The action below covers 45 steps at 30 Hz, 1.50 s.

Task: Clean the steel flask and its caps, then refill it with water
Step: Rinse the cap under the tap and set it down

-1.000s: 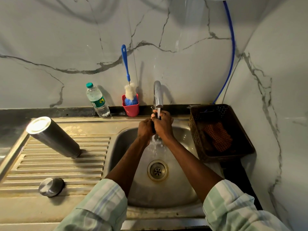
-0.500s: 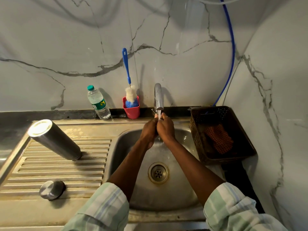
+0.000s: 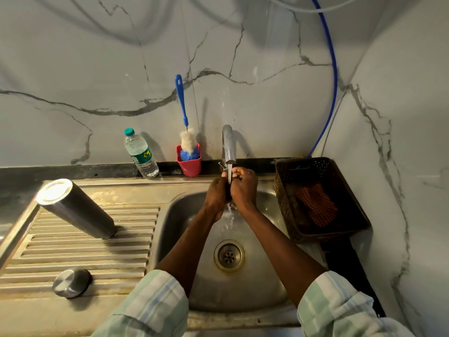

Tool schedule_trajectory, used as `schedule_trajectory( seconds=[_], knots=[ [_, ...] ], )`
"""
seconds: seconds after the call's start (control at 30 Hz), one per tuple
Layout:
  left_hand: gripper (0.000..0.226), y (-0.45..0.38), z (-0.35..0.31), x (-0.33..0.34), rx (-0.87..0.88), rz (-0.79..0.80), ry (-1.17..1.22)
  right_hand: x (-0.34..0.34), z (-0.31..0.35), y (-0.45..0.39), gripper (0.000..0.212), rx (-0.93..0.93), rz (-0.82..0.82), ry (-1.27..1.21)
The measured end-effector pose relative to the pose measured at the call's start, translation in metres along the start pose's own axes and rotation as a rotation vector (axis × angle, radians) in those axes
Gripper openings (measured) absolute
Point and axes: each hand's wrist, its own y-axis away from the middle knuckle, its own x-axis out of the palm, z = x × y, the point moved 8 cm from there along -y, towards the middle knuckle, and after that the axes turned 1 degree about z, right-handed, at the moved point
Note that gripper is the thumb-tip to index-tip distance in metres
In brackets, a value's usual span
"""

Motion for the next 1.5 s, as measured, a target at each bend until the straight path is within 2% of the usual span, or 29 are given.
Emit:
schedule_trajectory(
  seconds=[0.17,0.3,0.37,0.43,0.53,0.6,0.67,0.73,0.83,0.9,0.97,1.07,1.17,1.23,1.3,1.4,1.5],
  knots=[
    [0.037,0.0,-0.005,-0.002,0.027,-0.082,-0.168,0.007,-0.011,0.003,0.03,0.071,0.114,-0.055],
    [0.035,-0.005,0.001,-0.008,0.056,-0.121,-0.334,-0.005,0.002,0.004,0.041,-0.121,0.052,0.341],
    [0.033,-0.007,0.0,-0.014,0.07,-0.176,-0.36,-0.005,0.0,0.001,0.047,-0.123,0.07,0.405],
    [0.032,-0.005,0.0,-0.011,0.082,-0.146,-0.321,-0.009,-0.004,-0.004,0.05,-0.05,0.101,0.363],
    [0.029,0.0,0.004,-0.001,0.07,-0.025,-0.248,-0.004,-0.012,-0.009,0.043,0.117,0.187,0.12],
    [0.025,-0.002,0.005,-0.001,0.085,-0.004,-0.184,0.003,-0.012,-0.005,0.037,0.168,0.251,-0.007],
    [0.027,-0.003,0.002,-0.007,0.092,-0.04,-0.117,0.009,-0.008,0.002,0.032,0.099,0.291,-0.01],
    [0.033,-0.006,0.001,-0.016,0.074,-0.075,-0.012,0.017,-0.006,0.008,0.037,-0.016,0.31,0.054],
    [0.037,-0.008,0.005,-0.024,-0.009,-0.106,0.146,0.022,-0.003,0.018,0.049,-0.267,0.281,0.247],
    [0.039,-0.009,0.011,-0.027,-0.077,-0.096,0.172,0.022,-0.001,0.021,0.052,-0.404,0.23,0.399],
    [0.042,-0.007,0.015,-0.027,-0.122,-0.075,0.182,0.027,0.0,0.023,0.05,-0.436,0.251,0.42],
    [0.041,-0.005,0.016,-0.026,-0.148,-0.034,0.226,0.033,-0.006,0.023,0.044,-0.309,0.32,0.167],
    [0.038,-0.002,0.017,-0.025,-0.147,0.004,0.246,0.032,-0.015,0.019,0.042,-0.068,0.341,-0.12],
    [0.034,-0.001,0.019,-0.023,-0.133,0.044,0.255,0.03,-0.02,0.014,0.044,0.031,0.33,-0.202],
    [0.028,-0.002,0.02,-0.021,-0.118,0.075,0.251,0.027,-0.026,0.011,0.036,0.148,0.306,-0.302],
    [0.024,-0.008,0.022,-0.032,-0.102,0.032,0.136,0.029,-0.034,0.01,0.029,0.374,0.368,-0.524],
    [0.016,-0.013,0.023,-0.051,-0.094,-0.071,0.002,0.03,-0.032,0.008,0.044,0.402,0.471,-0.574]
  ],
)
